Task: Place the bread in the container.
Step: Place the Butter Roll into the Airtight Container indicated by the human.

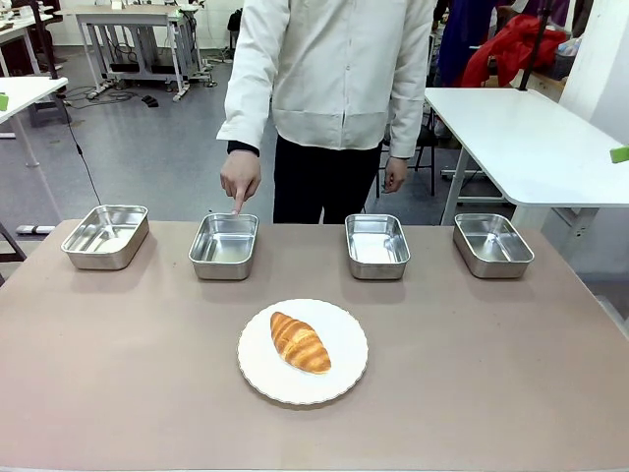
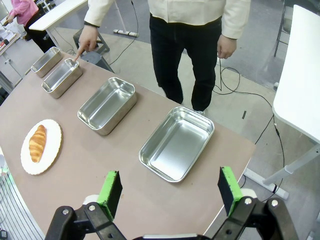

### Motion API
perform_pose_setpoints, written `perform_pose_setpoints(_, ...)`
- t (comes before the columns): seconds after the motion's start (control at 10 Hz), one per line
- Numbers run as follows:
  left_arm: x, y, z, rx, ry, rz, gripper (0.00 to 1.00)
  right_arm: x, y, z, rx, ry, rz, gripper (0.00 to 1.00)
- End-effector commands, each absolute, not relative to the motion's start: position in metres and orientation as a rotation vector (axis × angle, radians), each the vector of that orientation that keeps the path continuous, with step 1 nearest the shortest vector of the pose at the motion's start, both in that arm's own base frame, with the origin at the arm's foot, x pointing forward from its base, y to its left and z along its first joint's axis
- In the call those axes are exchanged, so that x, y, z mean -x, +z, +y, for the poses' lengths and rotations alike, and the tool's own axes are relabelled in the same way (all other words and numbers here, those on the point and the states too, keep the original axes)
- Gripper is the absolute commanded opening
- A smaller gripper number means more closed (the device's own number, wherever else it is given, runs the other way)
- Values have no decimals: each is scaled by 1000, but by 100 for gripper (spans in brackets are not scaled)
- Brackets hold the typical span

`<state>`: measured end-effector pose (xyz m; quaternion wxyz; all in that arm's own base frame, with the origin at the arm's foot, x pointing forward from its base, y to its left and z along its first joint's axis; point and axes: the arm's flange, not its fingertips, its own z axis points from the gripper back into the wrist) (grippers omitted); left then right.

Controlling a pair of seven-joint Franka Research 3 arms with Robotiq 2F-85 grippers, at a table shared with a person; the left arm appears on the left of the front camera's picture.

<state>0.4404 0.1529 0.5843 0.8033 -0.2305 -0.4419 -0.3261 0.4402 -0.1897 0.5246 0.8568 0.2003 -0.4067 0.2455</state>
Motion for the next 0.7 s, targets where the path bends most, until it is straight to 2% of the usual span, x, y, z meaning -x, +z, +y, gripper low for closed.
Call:
perform_pose_setpoints(0.0, -440, 584, 153, 494, -699, -947, 100, -442, 524, -190, -431, 515, -870, 100)
perform_pose_setpoints(0.3, -446, 610, 88, 510, -685, -873, 100, -442, 524, -190, -431, 515, -870, 100)
perform_pose_setpoints(0.6, -447, 621, -5, 508, -700, -710, 100, -442, 524, -190, -431, 515, -870, 100)
